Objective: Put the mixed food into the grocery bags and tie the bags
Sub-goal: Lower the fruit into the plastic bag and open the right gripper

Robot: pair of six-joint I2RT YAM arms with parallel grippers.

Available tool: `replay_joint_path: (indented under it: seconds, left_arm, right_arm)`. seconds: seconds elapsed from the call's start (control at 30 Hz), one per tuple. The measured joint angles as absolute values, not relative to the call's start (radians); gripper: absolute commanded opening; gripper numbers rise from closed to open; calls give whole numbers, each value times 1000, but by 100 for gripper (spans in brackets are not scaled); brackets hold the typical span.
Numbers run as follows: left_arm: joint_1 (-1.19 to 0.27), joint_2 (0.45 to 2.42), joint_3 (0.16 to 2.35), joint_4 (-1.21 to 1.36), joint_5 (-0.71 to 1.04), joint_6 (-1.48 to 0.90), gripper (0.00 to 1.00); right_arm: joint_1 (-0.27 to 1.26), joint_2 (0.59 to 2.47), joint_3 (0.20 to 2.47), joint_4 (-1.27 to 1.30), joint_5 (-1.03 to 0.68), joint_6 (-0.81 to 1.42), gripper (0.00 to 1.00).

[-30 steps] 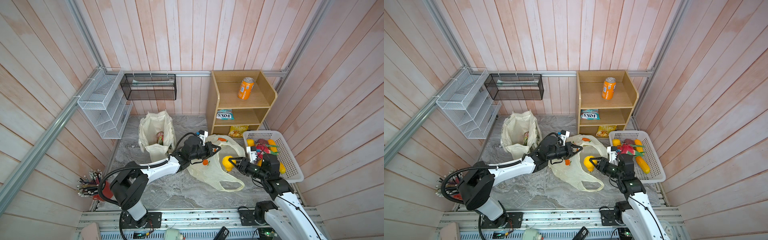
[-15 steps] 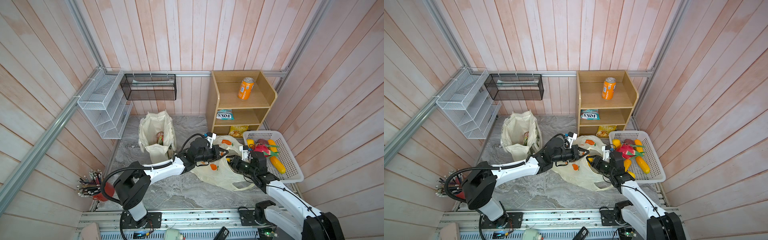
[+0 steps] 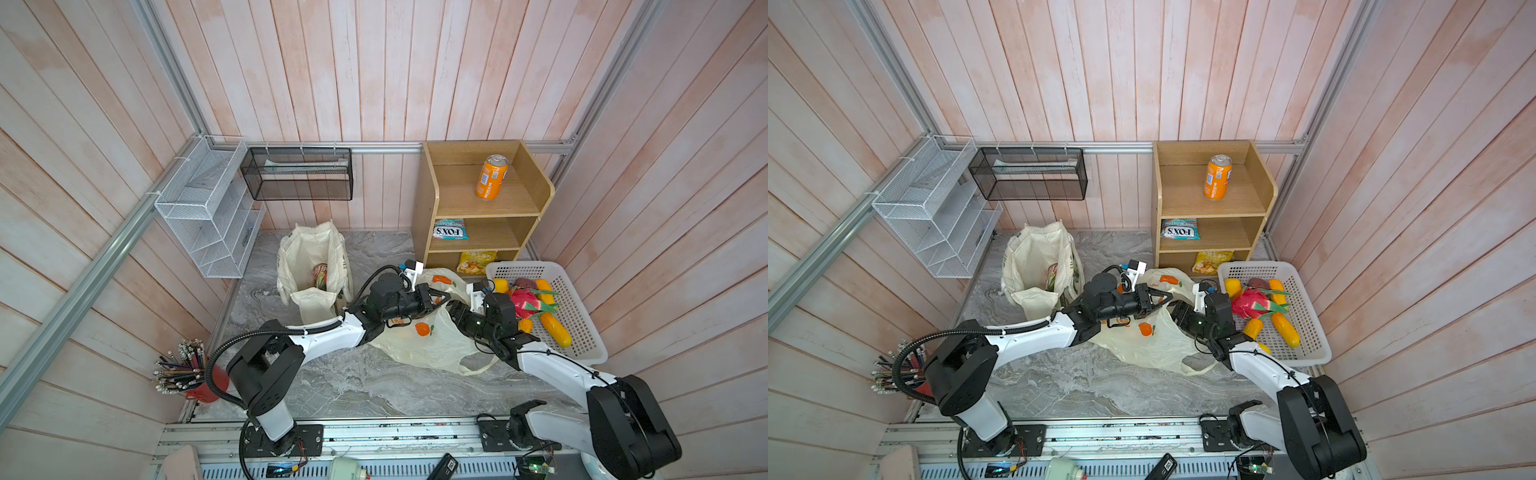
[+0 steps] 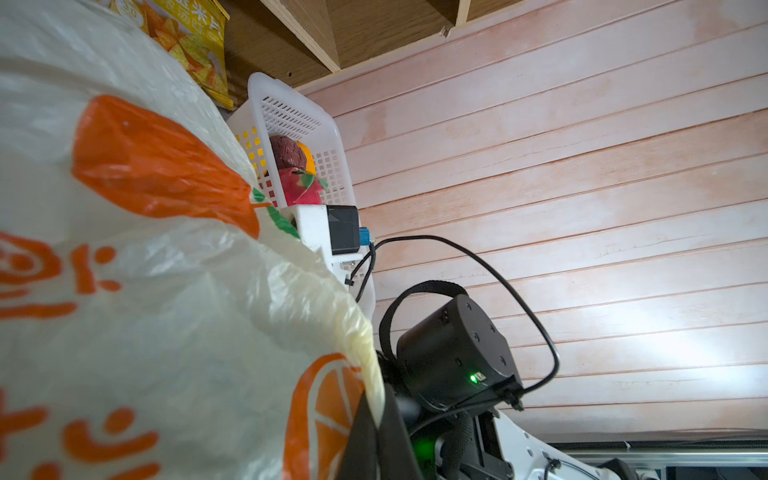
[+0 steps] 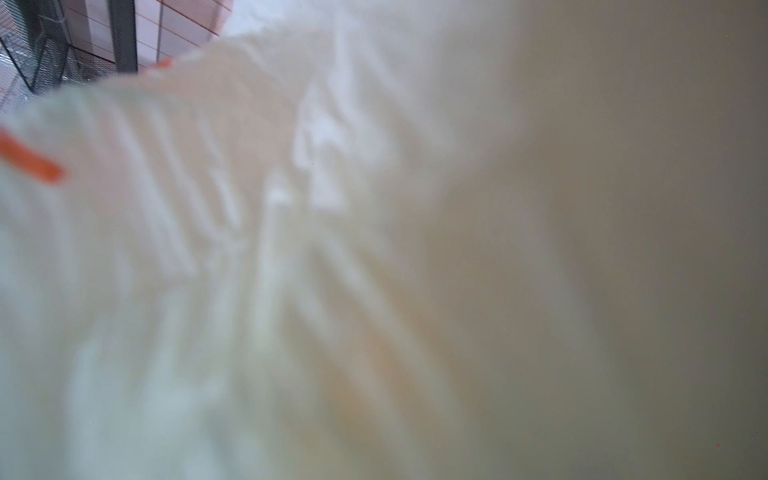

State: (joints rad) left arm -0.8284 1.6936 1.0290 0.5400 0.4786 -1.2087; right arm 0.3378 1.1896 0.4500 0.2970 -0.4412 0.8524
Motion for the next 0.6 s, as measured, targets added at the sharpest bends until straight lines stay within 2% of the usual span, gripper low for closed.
replay_joint_path:
  seconds: [0.3, 0.6]
  left_arm:
    - [-788, 1694, 980, 577, 493, -1213, 0]
    - [-754, 1694, 952, 588, 494, -1211, 0]
  right_arm:
    - [338, 1067, 513, 133, -447, 790, 81]
    - [337, 854, 564, -107, -481, 729, 65]
